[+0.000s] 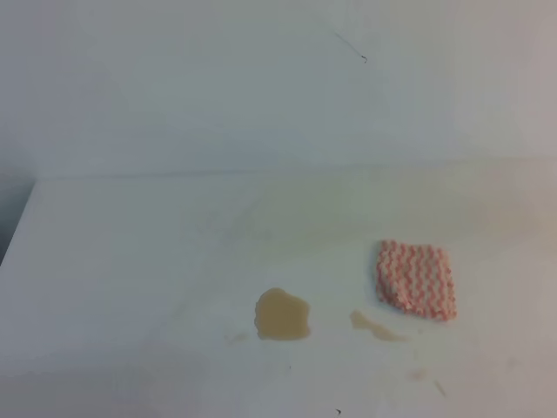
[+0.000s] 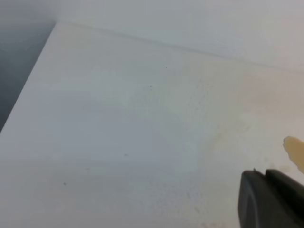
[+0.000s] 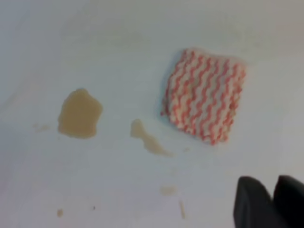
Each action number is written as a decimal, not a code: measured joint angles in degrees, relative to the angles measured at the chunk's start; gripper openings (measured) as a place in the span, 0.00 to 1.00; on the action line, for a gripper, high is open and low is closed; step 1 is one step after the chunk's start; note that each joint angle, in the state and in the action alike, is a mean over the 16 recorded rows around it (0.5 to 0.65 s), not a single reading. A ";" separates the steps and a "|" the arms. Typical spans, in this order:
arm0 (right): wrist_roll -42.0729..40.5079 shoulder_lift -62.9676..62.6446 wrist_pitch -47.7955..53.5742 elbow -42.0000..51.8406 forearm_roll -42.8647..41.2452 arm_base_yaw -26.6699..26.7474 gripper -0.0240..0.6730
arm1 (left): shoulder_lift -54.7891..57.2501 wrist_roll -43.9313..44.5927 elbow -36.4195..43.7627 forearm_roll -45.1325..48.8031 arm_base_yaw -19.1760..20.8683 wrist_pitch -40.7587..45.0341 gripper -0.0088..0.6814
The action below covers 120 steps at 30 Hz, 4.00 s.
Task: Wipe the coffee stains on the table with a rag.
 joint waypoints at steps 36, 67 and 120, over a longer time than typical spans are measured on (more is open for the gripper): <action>9.31 52.04 -3.85 -26.94 -6.74 16.31 0.48 | 0.00 0.00 0.00 0.00 0.00 0.00 0.01; -5.68 54.64 5.95 -27.18 11.25 18.66 0.06 | 0.00 0.00 0.00 0.00 0.00 0.00 0.01; -18.45 64.68 -6.41 -32.32 38.87 26.54 0.05 | 0.00 0.00 0.00 0.00 0.00 0.00 0.01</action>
